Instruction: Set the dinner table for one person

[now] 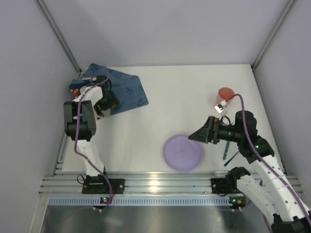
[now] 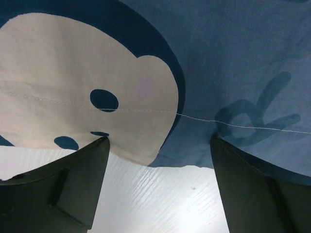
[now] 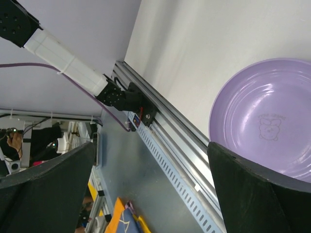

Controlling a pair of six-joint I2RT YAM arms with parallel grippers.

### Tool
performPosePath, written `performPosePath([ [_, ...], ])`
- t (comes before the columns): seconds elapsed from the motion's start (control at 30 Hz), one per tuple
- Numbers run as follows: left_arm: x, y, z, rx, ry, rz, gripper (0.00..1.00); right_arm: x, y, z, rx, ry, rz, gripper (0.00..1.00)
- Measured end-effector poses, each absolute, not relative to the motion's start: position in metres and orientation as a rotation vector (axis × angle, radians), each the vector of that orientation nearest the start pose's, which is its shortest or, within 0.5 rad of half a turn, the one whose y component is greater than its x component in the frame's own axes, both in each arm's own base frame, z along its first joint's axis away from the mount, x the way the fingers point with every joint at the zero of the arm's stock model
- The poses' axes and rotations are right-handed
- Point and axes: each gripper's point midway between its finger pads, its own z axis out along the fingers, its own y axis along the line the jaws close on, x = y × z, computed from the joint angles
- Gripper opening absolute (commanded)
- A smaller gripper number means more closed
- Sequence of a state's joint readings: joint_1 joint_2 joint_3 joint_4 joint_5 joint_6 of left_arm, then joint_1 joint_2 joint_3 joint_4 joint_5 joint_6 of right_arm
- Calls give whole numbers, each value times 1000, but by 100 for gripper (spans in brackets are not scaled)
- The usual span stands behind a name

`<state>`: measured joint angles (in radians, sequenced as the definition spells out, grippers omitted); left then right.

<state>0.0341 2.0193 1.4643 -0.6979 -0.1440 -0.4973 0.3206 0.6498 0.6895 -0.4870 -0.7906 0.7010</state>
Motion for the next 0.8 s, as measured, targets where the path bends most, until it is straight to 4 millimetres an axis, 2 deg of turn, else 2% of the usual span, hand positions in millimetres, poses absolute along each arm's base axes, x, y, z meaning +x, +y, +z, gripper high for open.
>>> performPosePath([
  [0.03, 422, 21, 24, -759, 2684, 95, 84, 145, 199, 237, -142, 2173, 1414, 100],
  [0.13, 430, 22, 24, -742, 2682, 99, 45, 147, 200, 236, -139, 2178, 1414, 100],
  [0.17, 432, 22, 23, -737, 2681, 98, 36, 148, 200, 235, -135, 2181, 1412, 100],
  [0.2, 433, 23, 23, -729, 2679, 98, 13, 148, 200, 235, -133, 2183, 1411, 100],
  [0.23, 433, 23, 23, -731, 2677, 96, 1, 149, 200, 234, -130, 2186, 1409, 100],
  [0.43, 433, 18, 24, -739, 2674, 66, 0, 152, 200, 233, -125, 2187, 1403, 100],
  [0.53, 429, 1, 27, -762, 2675, 31, 0, 153, 200, 233, -125, 2183, 1400, 100],
  [0.6, 427, -26, 30, -756, 2685, -13, 0, 153, 200, 233, -123, 2183, 1397, 100],
  [0.7, 430, -94, 49, -728, 2672, -105, 1, 155, 200, 232, -117, 2182, 1388, 100],
  [0.73, 431, -130, 58, -671, 2667, -171, 27, 155, 199, 232, -116, 2181, 1385, 100],
  [0.77, 433, -157, 69, -633, 2655, -241, 44, 155, 199, 232, -114, 2180, 1382, 100],
  [0.8, 437, -196, 87, -580, 2630, -346, 70, 155, 199, 232, -113, 2179, 1381, 100],
])
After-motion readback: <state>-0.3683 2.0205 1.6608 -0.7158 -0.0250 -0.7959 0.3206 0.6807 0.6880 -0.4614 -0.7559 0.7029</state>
